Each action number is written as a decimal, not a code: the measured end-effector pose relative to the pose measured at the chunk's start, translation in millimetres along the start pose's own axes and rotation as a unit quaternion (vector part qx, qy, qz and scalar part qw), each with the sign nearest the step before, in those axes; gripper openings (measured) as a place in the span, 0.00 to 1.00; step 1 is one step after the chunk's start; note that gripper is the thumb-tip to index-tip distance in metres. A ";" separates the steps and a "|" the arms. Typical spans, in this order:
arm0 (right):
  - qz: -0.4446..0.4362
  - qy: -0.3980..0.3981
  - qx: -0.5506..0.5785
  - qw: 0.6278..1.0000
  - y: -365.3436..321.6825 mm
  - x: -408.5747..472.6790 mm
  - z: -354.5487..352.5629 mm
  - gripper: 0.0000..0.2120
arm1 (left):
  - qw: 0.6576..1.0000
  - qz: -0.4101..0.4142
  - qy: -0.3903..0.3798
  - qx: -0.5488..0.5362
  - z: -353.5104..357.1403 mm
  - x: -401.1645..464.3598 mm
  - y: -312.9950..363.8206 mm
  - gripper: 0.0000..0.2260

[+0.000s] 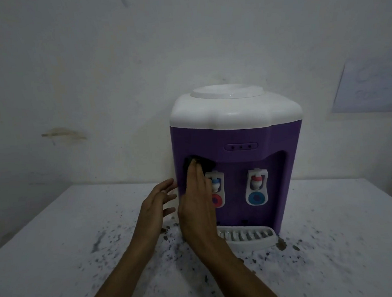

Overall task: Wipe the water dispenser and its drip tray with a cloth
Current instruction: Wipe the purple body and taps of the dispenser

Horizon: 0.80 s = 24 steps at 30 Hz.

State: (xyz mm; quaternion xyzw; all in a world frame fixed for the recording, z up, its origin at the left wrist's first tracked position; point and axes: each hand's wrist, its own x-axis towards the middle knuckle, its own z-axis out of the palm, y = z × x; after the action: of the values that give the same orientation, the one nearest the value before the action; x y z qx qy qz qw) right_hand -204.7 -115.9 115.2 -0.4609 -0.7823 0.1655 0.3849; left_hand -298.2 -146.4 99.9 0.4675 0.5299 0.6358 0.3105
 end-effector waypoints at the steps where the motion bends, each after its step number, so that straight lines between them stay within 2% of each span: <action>1: -0.009 0.001 -0.023 1.000 1.0 -1.2 -1.2 0.32 | 1.000 0.001 -0.001 0.001 -0.4 -0.5 -0.6 0.15; 5: -0.020 0.008 -0.043 0.999 5.0 -1.5 0.3 0.33 | 1.000 0.003 -0.003 0.005 -1.4 0.4 -1.8 0.19; 9: -0.007 0.004 -0.067 0.998 13.4 -7.1 15.7 0.35 | 1.000 0.006 -0.008 0.023 -2.2 1.9 -1.7 0.16; 11: -0.028 0.045 -0.056 0.997 20.8 -13.6 26.4 0.39 | 1.000 0.006 -0.005 0.027 -1.7 1.1 -1.0 0.14; 13: -0.041 0.052 -0.065 0.996 31.6 -19.5 32.7 0.41 | 1.000 0.003 0.001 0.027 0.2 0.9 -1.1 0.12; 17: -0.072 0.025 -0.139 0.987 50.8 -26.2 27.0 0.42 | 0.999 -0.003 -0.006 0.048 2.7 0.0 -0.8 0.12; 21: -0.095 -0.013 -0.187 0.978 70.6 -36.3 28.3 0.38 | 0.998 -0.005 0.008 0.067 3.6 -0.4 1.7 0.14; 24: -0.094 -0.034 -0.214 0.972 85.3 -44.4 25.6 0.41 | 0.998 -0.002 0.013 0.067 6.5 -2.2 4.5 0.14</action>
State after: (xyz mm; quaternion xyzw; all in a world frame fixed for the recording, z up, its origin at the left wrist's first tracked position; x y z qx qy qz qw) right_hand -161.0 -106.8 26.2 -0.4505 -0.8523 -0.0269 0.2643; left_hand -291.0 -147.0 103.7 0.4779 0.5766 0.6038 0.2731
